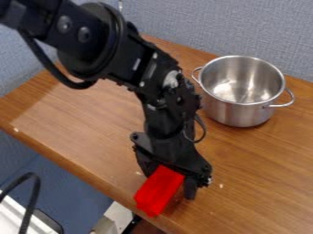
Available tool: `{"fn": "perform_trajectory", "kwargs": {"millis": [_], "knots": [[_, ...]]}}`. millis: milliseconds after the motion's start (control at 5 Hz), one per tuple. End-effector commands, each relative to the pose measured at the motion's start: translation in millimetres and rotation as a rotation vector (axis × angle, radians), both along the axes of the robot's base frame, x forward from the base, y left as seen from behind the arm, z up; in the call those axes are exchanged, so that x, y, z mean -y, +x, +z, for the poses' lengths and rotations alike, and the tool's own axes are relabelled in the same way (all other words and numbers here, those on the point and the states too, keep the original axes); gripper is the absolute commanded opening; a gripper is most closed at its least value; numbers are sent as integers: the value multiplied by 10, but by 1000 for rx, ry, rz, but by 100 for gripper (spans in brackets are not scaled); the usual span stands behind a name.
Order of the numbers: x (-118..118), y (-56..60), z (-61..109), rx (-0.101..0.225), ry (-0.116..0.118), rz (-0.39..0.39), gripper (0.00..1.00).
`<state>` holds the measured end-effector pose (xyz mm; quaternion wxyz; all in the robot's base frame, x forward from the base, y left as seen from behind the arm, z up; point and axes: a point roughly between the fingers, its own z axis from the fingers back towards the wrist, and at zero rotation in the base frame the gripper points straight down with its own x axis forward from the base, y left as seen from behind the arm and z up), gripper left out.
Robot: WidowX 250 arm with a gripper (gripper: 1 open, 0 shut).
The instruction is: Put the red object in the metal pot
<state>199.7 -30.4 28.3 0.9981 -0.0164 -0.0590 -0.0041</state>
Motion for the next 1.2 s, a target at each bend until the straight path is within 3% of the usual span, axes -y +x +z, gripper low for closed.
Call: {"fn": "perform_trajectory", "kwargs": {"millis": [0, 600, 1000], "knots": [[-38, 23, -5, -2, -7, 16, 0], [-160, 56, 218, 17, -16, 38, 0], [-227, 204, 630, 24, -68, 115, 0]]}}
